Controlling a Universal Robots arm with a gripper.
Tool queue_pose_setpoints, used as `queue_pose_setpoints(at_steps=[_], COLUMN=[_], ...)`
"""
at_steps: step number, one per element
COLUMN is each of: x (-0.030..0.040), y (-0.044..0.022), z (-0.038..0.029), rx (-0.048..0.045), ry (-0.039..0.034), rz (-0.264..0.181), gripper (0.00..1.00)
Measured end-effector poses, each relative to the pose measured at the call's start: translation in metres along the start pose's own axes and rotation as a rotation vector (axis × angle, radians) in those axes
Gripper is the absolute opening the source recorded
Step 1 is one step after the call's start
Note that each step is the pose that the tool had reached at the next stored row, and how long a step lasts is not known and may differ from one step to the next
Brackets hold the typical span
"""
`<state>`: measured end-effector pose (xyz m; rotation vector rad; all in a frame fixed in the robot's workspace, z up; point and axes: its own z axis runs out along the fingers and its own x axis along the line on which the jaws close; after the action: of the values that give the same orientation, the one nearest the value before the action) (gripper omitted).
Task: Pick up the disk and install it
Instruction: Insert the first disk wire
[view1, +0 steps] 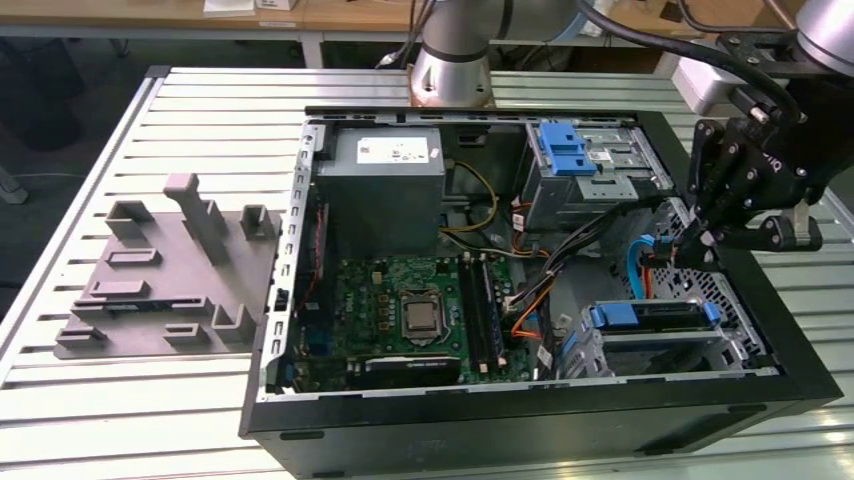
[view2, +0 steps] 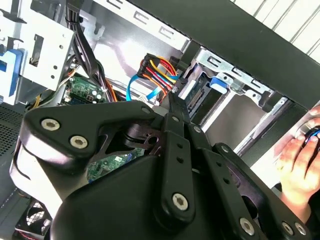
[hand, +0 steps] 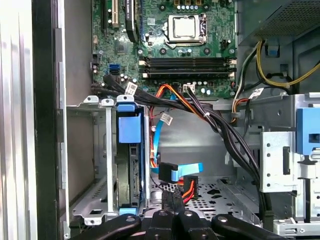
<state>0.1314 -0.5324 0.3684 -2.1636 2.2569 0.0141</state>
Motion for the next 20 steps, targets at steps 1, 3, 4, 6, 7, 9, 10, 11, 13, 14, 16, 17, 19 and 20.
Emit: queue_pose_setpoints(at_steps=[1, 3, 4, 6, 7, 9, 10, 11, 13, 14, 16, 17, 19, 20], x=[0.0000, -0.0002, -0.0007, -0.0018, -0.0024, -0.0036, -0.0041, -0.0045, -0.0052, -0.0054, -0.0058, -0.0061, -0.0068, -0.0071], y=[0.0000, 0.0000, 0.0000, 0.0000, 0.0001, 0.0002, 0.0002, 0.0002, 0.0002, 0.0002, 0.0003, 0.0003, 0.0003, 0.0003], z=[0.0000, -0.0001, -0.0001, 0.0001, 0.0002, 0.0006, 0.0007, 0.0009, 0.0016, 0.0022, 0.0033, 0.0038, 0.0049, 0.0053], rx=[0.0000, 0.0000, 0.0007, 0.0036, 0.0049, 0.0055, 0.0057, 0.0058, 0.0062, 0.0067, 0.0079, 0.0083, 0.0090, 0.0094], ry=[0.0001, 0.0012, 0.0093, 0.0350, 0.0429, 0.0445, 0.0447, 0.0447, 0.0448, 0.0449, 0.0465, 0.0471, 0.0480, 0.0484], rz=[0.000, 0.000, 0.000, 0.000, 0.000, 0.000, 0.000, 0.000, 0.000, 0.000, 0.000, 0.000, 0.000, 0.000], gripper=[0.11, 0.11, 0.11, 0.11, 0.11, 0.17, 0.18, 0.18, 0.25, 0.25, 0.25, 0.25, 0.26, 0.32])
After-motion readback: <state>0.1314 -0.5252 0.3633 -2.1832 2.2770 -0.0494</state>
